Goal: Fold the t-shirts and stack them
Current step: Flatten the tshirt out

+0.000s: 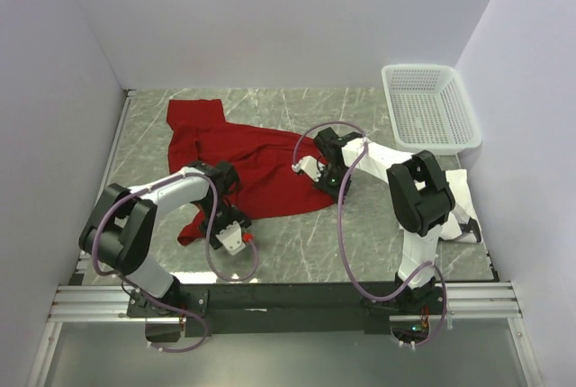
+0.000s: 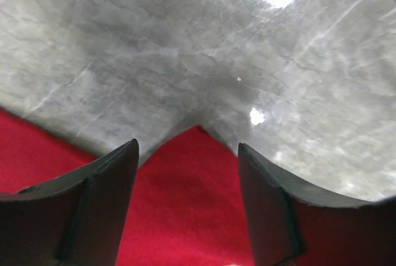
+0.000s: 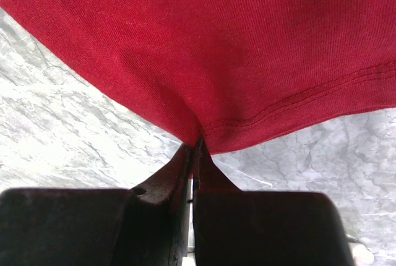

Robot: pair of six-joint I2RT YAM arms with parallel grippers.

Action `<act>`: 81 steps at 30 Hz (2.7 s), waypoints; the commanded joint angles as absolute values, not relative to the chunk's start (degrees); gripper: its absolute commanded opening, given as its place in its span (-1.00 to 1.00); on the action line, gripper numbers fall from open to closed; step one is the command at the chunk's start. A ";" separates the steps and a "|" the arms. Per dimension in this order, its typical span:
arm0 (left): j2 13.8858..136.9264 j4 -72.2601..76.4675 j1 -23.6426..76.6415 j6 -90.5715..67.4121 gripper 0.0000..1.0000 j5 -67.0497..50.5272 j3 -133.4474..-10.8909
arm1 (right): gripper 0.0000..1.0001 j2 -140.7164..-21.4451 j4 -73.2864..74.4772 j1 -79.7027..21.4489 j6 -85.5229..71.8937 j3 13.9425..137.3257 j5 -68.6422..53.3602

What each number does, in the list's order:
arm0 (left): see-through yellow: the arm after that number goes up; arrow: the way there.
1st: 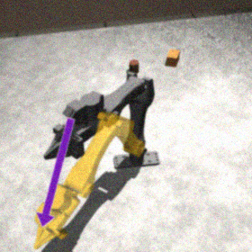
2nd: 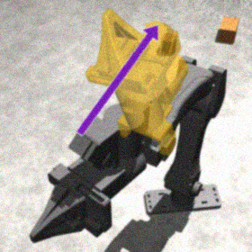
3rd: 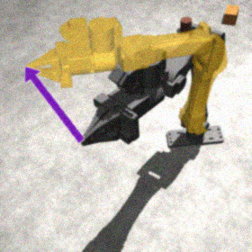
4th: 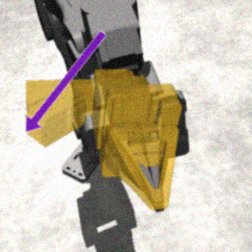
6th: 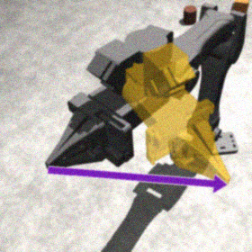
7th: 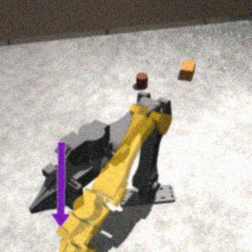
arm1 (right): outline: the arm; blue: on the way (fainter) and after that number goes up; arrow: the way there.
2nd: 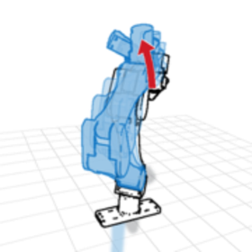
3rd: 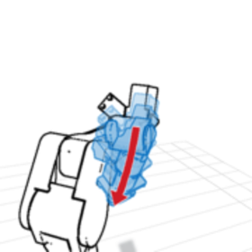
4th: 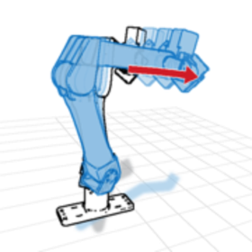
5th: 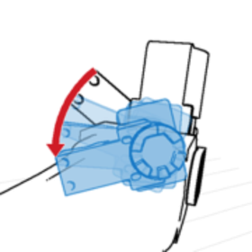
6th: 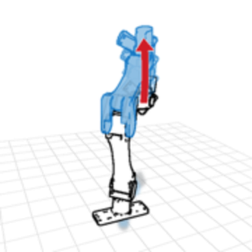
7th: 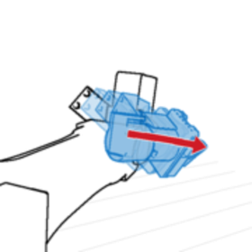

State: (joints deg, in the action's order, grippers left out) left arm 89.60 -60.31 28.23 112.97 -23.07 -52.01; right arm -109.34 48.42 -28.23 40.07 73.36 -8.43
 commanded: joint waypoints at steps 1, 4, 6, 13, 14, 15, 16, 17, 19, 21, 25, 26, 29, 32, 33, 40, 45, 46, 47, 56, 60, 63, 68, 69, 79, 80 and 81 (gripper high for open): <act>90.17 -56.09 28.48 124.28 0.39 -22.59 -49.23 | -1.00 -110.83 49.57 -27.77 39.64 75.23 -8.44; 90.70 -54.24 28.48 123.84 0.24 -21.54 -46.94 | -1.00 -110.92 50.10 -27.68 39.81 75.85 -8.44; 91.49 -52.65 28.30 123.23 0.07 -21.01 -46.32 | -1.00 -111.00 50.54 -27.60 39.90 76.20 -8.44; 93.51 -50.71 26.72 120.41 -0.28 -22.50 -46.76 | -1.00 -110.22 51.33 -27.33 40.60 75.41 -8.26; 93.34 -51.58 26.54 120.41 -0.18 -22.76 -47.11 | -1.00 -110.13 51.33 -27.16 40.69 75.06 -8.26; 93.17 -52.46 26.63 121.45 -0.07 -23.11 -47.81 | -1.00 -110.04 51.42 -27.25 40.78 74.88 -8.26; 92.38 -53.51 26.54 122.16 0.12 -23.46 -48.42 | -1.00 -109.95 51.33 -27.33 40.87 74.80 -8.17; 91.85 -54.92 26.63 122.78 0.19 -24.08 -48.95 | -1.00 -110.04 51.42 -27.16 40.78 74.62 -8.17; 90.54 -58.70 26.63 124.62 0.27 -24.96 -50.79 | -1.00 -110.13 51.42 -27.25 40.78 74.62 -8.26; 90.09 -62.12 26.72 126.11 0.27 -24.79 -52.90 | -1.00 -110.13 51.33 -27.25 40.69 74.71 -8.44; 90.79 -65.65 26.72 127.88 0.26 -23.56 -56.42 | -1.00 -110.65 51.59 -27.25 40.61 75.23 -8.96; 90.96 -66.26 26.63 128.40 0.26 -23.47 -57.73 | -1.00 -110.74 51.68 -27.16 40.61 75.41 -9.05; 91.76 -67.50 26.80 130.25 0.26 -23.38 -59.06 | -1.00 -111.01 51.68 -27.25 40.52 75.41 -9.14; 92.72 -66.36 26.81 130.87 0.26 -22.42 -58.89 | -1.00 -110.83 51.59 -27.16 40.52 74.97 -9.05; 92.99 -65.75 26.89 130.96 0.26 -22.24 -58.19 | -1.00 -110.74 51.59 -27.07 40.52 74.80 -9.05; 95.71 -59.25 26.98 129.64 0.25 -21.62 -54.41 | -1.00 -110.66 52.21 -25.84 40.43 74.62 -9.58; 96.24 -55.03 27.16 128.85 0.07 -20.74 -51.07 | -1.00 -110.83 52.73 -24.96 40.69 74.88 -9.67; 95.98 -54.58 27.16 128.85 -0.09 -21.00 -50.63 | -1.00 -110.83 52.82 -24.96 40.69 74.97 -9.67; 95.80 -54.06 27.16 128.67 -0.19 -21.53 -49.58 | -1.00 -110.83 52.91 -24.87 40.78 74.97 -9.67; 88.95 -58.79 25.50 108.09 -0.99 -37.39 -59.54 | -1.00 -107.15 54.31 -21.63 41.40 74.00 -11.51; 87.98 -61.18 18.91 88.46 -0.99 -46.37 -73.89 | -1.00 -103.72 56.77 -17.67 41.31 76.19 -13.53; 88.94 -58.29 10.48 72.20 -0.99 -50.09 -85.23 | -1.00 -99.77 58.62 -14.42 40.96 79.44 -15.20; 88.16 -36.90 -4.11 37.37 -0.99 -47.21 -95.18 | -1.00 -93.79 59.85 -8.72 38.94 87.43 -15.82; 87.46 -34.04 -6.04 33.35 -0.99 -46.68 -95.71 | -1.00 -93.17 59.85 -7.66 38.33 91.19 -16.08; 81.48 -6.26 -22.14 0.37 -0.99 -31.03 -99.49 | -1.00 -83.95 46.59 -3.25 25.85 106.08 -12.13; 80.69 -5.02 -22.67 -1.74 -0.99 -28.59 -99.49 | -1.00 -83.24 45.54 -3.34 23.75 106.95 -11.78; 79.03 -3.88 -23.02 -2.63 -0.99 -27.52 -99.41 | -1.00 -82.54 43.70 -3.34 22.69 108.62 -11.34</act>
State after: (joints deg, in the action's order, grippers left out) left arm 84.88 -16.40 -21.15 8.64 -35.44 -96.16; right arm -86.26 50.81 -3.99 29.04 104.20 -15.51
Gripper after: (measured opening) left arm 0.025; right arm 0.017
